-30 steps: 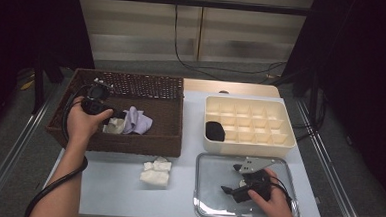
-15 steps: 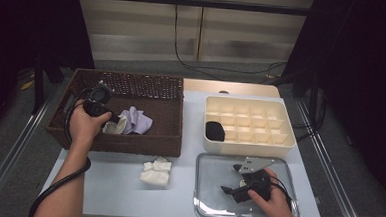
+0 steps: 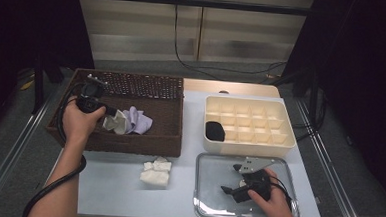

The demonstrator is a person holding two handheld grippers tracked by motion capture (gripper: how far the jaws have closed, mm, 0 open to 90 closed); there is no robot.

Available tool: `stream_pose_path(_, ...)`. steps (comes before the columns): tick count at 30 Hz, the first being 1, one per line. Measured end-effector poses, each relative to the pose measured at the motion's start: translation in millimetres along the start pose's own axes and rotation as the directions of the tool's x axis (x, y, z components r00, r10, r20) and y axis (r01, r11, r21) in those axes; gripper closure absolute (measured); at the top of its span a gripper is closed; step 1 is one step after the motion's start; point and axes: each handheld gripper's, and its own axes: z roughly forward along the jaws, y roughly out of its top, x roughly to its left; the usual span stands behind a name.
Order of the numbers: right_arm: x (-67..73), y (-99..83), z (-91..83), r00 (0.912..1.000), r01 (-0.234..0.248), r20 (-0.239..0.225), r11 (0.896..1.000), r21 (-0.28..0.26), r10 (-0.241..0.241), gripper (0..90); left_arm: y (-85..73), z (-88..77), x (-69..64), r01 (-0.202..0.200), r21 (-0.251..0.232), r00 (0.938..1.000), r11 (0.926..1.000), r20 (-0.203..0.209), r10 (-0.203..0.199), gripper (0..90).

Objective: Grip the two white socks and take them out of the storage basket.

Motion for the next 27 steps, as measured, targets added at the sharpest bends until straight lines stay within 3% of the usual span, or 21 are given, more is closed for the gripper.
stream_pose_path(15,-0.1,-0.1,0.0,1.0,0.002,0.001,1.0,-0.001,-0.002,13.8,21.1,-38.5,-19.6,-0.036,-0.059,0.997,0.9976,0.067,0.039,86.4)
stream_pose_path(27,0.0,0.0,0.2,1.0,0.0,0.0,1.0,-0.001,0.0,13.8,29.5,-57.9,-33.4,-0.057,-0.07,0.9887,0.9959,0.135,0.066,86.4)
